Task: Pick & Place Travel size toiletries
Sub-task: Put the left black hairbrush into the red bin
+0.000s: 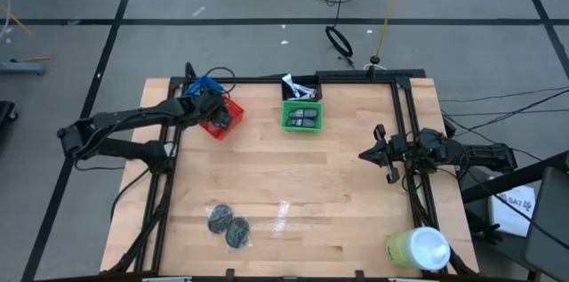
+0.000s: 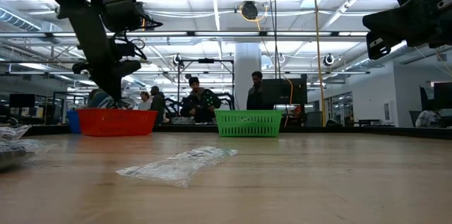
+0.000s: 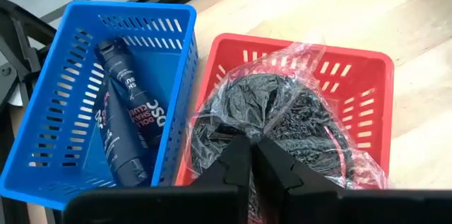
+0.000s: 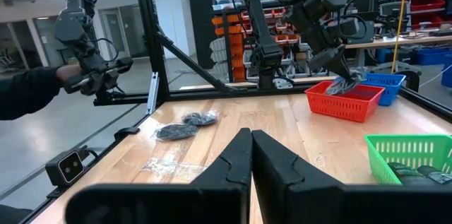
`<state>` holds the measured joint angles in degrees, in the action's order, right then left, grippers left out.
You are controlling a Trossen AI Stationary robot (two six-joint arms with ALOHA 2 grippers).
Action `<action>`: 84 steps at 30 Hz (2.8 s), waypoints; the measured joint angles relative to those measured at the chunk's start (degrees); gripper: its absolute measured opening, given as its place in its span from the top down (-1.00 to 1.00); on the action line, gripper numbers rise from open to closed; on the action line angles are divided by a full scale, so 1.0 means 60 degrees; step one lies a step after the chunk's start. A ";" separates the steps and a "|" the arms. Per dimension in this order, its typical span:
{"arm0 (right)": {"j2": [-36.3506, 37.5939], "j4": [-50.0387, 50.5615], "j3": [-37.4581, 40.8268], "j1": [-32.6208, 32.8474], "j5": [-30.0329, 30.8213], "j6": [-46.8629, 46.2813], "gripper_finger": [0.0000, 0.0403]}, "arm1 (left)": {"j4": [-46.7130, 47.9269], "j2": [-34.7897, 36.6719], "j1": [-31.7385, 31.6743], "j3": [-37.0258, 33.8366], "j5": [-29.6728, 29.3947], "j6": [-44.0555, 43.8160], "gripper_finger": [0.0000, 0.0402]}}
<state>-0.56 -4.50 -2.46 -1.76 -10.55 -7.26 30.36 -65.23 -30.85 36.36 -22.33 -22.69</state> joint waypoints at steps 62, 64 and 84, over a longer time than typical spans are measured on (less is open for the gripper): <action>0.0004 0.0001 0.0002 0.0000 0.0000 0.0002 1.00 | 0.3194 -0.5082 1.2549 0.4331 0.3277 -1.1959 0.08; 0.0000 0.0001 0.0003 -0.0004 0.0000 -0.0001 1.00 | 0.2985 -0.5093 1.2522 0.4331 0.3220 -1.2173 0.08; 0.0000 0.0001 0.0003 0.0000 -0.0003 0.0003 1.00 | 0.2888 -0.5706 1.2264 0.4331 0.2216 -1.1833 0.08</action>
<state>-0.56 -4.49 -2.44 -1.76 -10.56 -7.25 47.68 -99.47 42.74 62.35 -9.03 -93.69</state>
